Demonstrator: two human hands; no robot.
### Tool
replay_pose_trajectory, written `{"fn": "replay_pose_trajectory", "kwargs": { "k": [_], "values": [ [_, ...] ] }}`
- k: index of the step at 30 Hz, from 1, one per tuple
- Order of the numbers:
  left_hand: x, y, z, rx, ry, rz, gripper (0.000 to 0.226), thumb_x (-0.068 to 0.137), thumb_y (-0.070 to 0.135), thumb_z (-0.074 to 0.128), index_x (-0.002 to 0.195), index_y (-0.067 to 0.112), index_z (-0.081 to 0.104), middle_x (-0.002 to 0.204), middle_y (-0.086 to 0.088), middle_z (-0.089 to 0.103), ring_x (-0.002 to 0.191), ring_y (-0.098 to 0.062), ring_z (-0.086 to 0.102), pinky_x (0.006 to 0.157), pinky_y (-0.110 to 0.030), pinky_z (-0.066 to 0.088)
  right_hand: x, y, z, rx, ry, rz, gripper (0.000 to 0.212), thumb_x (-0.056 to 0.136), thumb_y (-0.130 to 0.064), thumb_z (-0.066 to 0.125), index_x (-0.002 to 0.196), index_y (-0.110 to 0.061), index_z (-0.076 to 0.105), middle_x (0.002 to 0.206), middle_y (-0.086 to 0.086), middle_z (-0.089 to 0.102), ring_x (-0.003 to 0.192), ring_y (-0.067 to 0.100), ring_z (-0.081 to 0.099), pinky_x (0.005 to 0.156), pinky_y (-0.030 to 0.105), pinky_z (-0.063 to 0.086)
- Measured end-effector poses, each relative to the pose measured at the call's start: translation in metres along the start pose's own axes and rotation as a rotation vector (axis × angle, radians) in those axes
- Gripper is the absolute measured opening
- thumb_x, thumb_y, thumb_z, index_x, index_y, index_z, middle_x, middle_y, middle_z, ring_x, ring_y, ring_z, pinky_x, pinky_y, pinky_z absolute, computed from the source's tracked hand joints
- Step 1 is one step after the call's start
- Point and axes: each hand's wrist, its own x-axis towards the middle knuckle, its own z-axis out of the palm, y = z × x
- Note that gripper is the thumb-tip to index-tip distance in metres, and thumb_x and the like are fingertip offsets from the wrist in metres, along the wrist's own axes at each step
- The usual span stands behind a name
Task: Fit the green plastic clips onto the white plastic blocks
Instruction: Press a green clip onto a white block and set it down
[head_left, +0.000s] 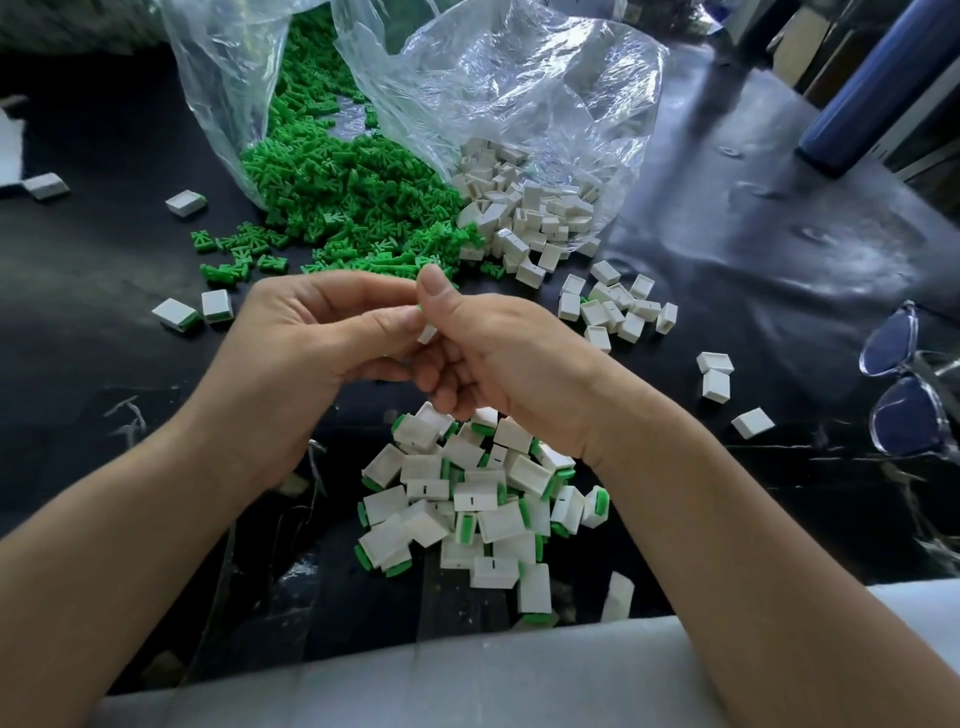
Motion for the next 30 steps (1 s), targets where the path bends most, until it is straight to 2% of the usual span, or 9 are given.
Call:
{"fn": "replay_pose_trajectory", "kwargs": {
  "k": [3, 6, 9, 12, 14, 20, 23, 26, 30],
  "values": [
    [-0.0001, 0.0007, 0.0005, -0.017, 0.001, -0.009, 0.016, 0.065, 0.016, 0.062, 0.071, 0.013, 0.076, 0.062, -0.008, 0.069, 0.055, -0.018, 0.066, 0.056, -0.022, 0.054, -0.0005, 0.0012, 0.0002, -0.019, 0.006, -0.001, 0.044, 0.097, -0.039, 0.03, 0.068, -0.013, 0.051, 0.061, 0.001, 0.046, 0.051, 0.012, 0.041, 0.052, 0.024, 0.033],
    [-0.0004, 0.001, 0.0004, -0.059, -0.021, -0.025, 0.015, 0.062, 0.012, 0.066, 0.072, 0.012, 0.076, 0.063, -0.011, 0.07, 0.056, -0.02, 0.068, 0.056, -0.021, 0.054, -0.0003, 0.0026, 0.0012, -0.004, 0.004, -0.016, 0.04, 0.098, -0.035, 0.032, 0.074, -0.009, 0.05, 0.061, 0.001, 0.039, 0.052, 0.012, 0.035, 0.051, 0.022, 0.03],
    [0.0001, -0.0003, -0.0008, -0.063, -0.017, -0.041, 0.018, 0.061, 0.003, 0.072, 0.075, 0.013, 0.077, 0.073, -0.014, 0.072, 0.065, -0.022, 0.07, 0.061, -0.023, 0.056, 0.0011, 0.0046, 0.001, -0.018, -0.009, -0.024, 0.047, 0.099, -0.032, 0.031, 0.105, 0.008, 0.054, 0.063, 0.0, 0.033, 0.054, 0.011, 0.03, 0.051, 0.021, 0.025],
    [0.0007, -0.0005, -0.0004, -0.083, 0.007, -0.041, 0.018, 0.06, 0.0, 0.07, 0.073, 0.012, 0.076, 0.076, -0.013, 0.073, 0.067, -0.021, 0.07, 0.064, -0.024, 0.057, 0.0019, 0.0049, 0.0017, -0.092, 0.012, -0.042, 0.048, 0.1, -0.032, 0.029, 0.122, 0.004, 0.053, 0.062, -0.005, 0.035, 0.052, 0.007, 0.034, 0.053, 0.019, 0.027],
    [0.0008, -0.0001, 0.0008, -0.109, 0.025, -0.037, 0.016, 0.059, 0.007, 0.066, 0.07, 0.011, 0.076, 0.075, -0.011, 0.073, 0.066, -0.019, 0.069, 0.066, -0.024, 0.057, 0.0023, 0.0049, 0.0031, -0.096, 0.031, -0.063, 0.046, 0.1, -0.03, 0.03, 0.124, 0.0, 0.053, 0.061, -0.006, 0.034, 0.053, 0.007, 0.032, 0.054, 0.019, 0.026],
    [0.0007, -0.0015, 0.0028, -0.12, 0.039, -0.021, 0.02, 0.062, -0.002, 0.064, 0.068, 0.013, 0.076, 0.074, -0.006, 0.073, 0.068, -0.017, 0.07, 0.064, -0.021, 0.055, 0.0046, 0.0065, 0.0056, -0.193, 0.118, -0.091, 0.042, 0.1, -0.03, 0.033, 0.123, -0.006, 0.058, 0.06, -0.021, 0.039, 0.057, -0.004, 0.04, 0.059, 0.015, 0.029],
    [0.0008, -0.002, 0.0023, -0.134, 0.047, -0.024, 0.021, 0.065, 0.003, 0.059, 0.068, 0.014, 0.077, 0.076, -0.006, 0.074, 0.07, -0.018, 0.07, 0.065, -0.022, 0.056, 0.0058, 0.0079, 0.0074, -0.201, 0.136, -0.1, 0.042, 0.1, -0.031, 0.032, 0.125, -0.008, 0.056, 0.067, -0.02, 0.04, 0.06, -0.003, 0.039, 0.061, 0.016, 0.028],
    [0.0001, -0.002, 0.0037, -0.15, 0.053, -0.022, 0.015, 0.061, 0.001, 0.067, 0.07, 0.01, 0.076, 0.075, -0.007, 0.073, 0.069, -0.019, 0.07, 0.062, -0.023, 0.056, 0.0066, 0.0089, 0.0084, -0.193, 0.148, -0.111, 0.04, 0.1, -0.03, 0.033, 0.125, -0.009, 0.056, 0.073, -0.017, 0.044, 0.062, -0.003, 0.04, 0.062, 0.016, 0.028],
    [-0.0009, -0.0018, 0.0068, -0.175, 0.075, -0.029, 0.02, 0.06, 0.006, 0.057, 0.067, 0.01, 0.076, 0.073, -0.007, 0.073, 0.066, -0.017, 0.07, 0.057, -0.022, 0.055, 0.0077, 0.01, 0.0099, -0.201, 0.159, -0.126, 0.04, 0.1, -0.03, 0.033, 0.125, -0.011, 0.057, 0.075, -0.017, 0.045, 0.062, -0.005, 0.039, 0.061, 0.015, 0.027]
  ]
}}
